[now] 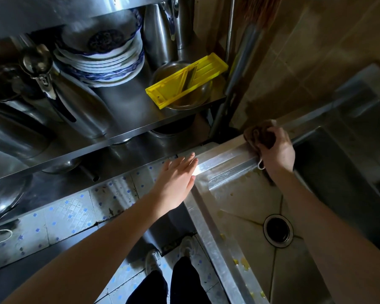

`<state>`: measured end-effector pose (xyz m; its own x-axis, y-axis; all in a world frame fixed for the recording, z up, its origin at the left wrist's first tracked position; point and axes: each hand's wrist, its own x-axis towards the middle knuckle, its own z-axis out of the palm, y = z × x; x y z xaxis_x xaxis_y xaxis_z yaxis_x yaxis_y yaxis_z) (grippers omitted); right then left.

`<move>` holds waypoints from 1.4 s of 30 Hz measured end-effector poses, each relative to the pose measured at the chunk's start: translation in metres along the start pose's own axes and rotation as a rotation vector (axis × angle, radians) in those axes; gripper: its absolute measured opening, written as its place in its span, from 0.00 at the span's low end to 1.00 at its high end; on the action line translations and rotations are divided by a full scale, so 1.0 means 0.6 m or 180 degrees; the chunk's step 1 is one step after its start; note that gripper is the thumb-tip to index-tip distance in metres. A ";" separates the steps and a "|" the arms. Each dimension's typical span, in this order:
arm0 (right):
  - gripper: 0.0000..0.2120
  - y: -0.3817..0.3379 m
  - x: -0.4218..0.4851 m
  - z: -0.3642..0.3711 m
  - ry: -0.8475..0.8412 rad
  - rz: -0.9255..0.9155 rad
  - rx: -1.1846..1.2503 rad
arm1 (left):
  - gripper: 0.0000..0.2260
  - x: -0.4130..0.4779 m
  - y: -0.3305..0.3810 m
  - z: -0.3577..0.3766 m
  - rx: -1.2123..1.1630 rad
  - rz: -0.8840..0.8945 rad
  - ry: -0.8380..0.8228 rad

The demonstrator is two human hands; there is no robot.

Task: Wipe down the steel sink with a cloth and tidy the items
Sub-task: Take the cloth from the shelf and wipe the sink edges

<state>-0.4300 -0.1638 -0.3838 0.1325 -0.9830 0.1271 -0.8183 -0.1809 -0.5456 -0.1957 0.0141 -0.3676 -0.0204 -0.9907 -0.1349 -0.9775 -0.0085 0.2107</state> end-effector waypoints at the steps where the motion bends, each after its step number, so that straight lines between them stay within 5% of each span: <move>1: 0.21 0.004 0.004 -0.003 -0.0012 -0.0014 0.0005 | 0.23 0.006 0.004 0.000 -0.0012 0.0016 -0.0008; 10: 0.21 -0.021 -0.070 0.027 -0.0479 -0.0802 -0.0063 | 0.20 0.058 0.036 -0.011 0.0046 -0.0052 0.0045; 16: 0.18 -0.003 -0.062 0.033 -0.0091 -0.1437 -0.0643 | 0.18 0.087 0.056 -0.012 0.0082 -0.0053 0.0125; 33: 0.18 0.094 0.112 -0.046 -0.0018 0.0023 -0.0147 | 0.20 0.202 0.127 -0.011 -0.0033 0.0151 0.0117; 42: 0.18 0.044 0.029 -0.016 -0.0090 -0.0783 -0.0336 | 0.16 0.233 0.133 -0.020 -0.0250 0.0018 -0.0043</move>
<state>-0.4547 -0.1852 -0.3881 0.3490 -0.9106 0.2213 -0.8131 -0.4117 -0.4115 -0.2740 -0.1265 -0.3577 -0.0293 -0.9888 -0.1465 -0.9579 -0.0141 0.2868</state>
